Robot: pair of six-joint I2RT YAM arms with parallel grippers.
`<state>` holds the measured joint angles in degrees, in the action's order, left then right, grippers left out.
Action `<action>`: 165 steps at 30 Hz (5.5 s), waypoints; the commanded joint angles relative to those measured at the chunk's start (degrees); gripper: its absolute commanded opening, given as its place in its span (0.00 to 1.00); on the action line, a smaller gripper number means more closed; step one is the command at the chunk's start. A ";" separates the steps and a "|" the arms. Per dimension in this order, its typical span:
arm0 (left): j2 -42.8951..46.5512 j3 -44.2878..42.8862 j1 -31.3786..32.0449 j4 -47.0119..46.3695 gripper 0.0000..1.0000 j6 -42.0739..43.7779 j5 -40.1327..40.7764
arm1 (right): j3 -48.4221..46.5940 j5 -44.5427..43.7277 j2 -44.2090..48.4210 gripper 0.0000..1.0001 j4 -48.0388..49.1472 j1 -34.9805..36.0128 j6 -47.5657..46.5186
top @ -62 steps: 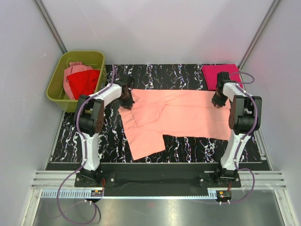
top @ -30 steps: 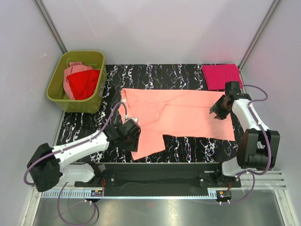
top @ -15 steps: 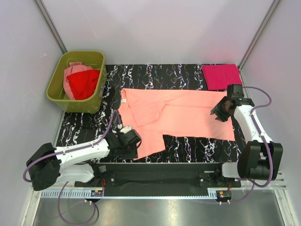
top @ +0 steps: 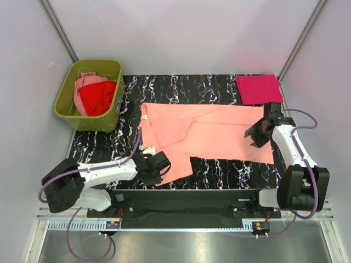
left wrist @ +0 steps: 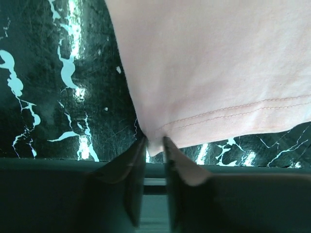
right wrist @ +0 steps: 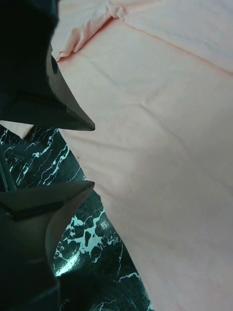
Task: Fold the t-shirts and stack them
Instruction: Fold the tshirt
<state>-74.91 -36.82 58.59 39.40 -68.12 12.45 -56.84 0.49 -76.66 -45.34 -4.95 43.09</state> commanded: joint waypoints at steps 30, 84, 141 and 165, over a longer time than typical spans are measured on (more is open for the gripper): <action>7.06 -10.99 0.56 8.50 0.00 5.98 7.77 | 16.77 -16.92 -4.81 0.57 13.35 -22.03 8.68; -5.75 -34.62 -25.00 7.36 0.00 31.11 6.81 | 4.37 -5.18 -5.07 0.00 18.16 -21.77 -2.75; -45.05 -69.09 -39.34 12.20 0.00 40.17 1.53 | -15.67 -0.67 -31.44 0.00 23.54 -16.06 -3.89; -48.92 -74.45 -39.87 11.58 0.00 41.84 2.14 | -19.89 1.88 -33.47 0.28 22.93 -15.27 -5.12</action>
<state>-124.36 -108.75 19.40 51.94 -27.57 13.30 -73.69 1.19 -111.04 -23.00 -21.12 39.11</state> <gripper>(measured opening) 0.016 0.242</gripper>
